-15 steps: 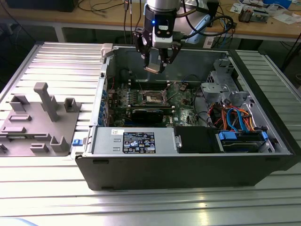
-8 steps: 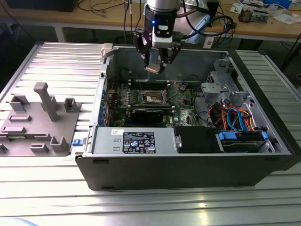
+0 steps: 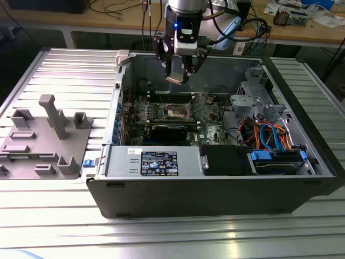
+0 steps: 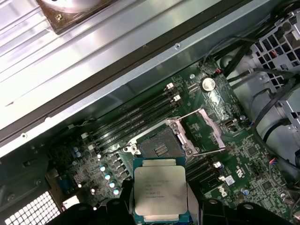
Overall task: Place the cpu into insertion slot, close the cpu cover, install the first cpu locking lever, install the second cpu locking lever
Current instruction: 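Place the cpu into insertion slot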
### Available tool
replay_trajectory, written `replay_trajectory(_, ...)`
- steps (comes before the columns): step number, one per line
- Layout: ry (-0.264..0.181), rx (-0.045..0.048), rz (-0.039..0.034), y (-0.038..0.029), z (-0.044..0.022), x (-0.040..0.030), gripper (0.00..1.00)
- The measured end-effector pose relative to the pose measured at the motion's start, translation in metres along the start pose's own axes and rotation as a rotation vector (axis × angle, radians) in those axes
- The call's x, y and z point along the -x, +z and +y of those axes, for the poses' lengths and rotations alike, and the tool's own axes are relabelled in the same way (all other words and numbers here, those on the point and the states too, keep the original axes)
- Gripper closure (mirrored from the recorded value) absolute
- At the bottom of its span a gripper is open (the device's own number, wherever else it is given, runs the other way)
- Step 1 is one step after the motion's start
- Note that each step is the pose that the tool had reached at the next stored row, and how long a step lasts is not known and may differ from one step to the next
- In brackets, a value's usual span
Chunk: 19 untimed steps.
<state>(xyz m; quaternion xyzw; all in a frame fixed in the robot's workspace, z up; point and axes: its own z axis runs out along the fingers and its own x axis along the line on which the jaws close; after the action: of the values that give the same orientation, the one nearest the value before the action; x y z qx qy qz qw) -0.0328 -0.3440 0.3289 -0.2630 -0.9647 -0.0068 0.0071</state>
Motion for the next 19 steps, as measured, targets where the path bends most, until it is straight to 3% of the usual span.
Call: replay_trajectory(19,0.019,0.0003,-0.0002,0.0000,0.0000,0.0000,0.46)
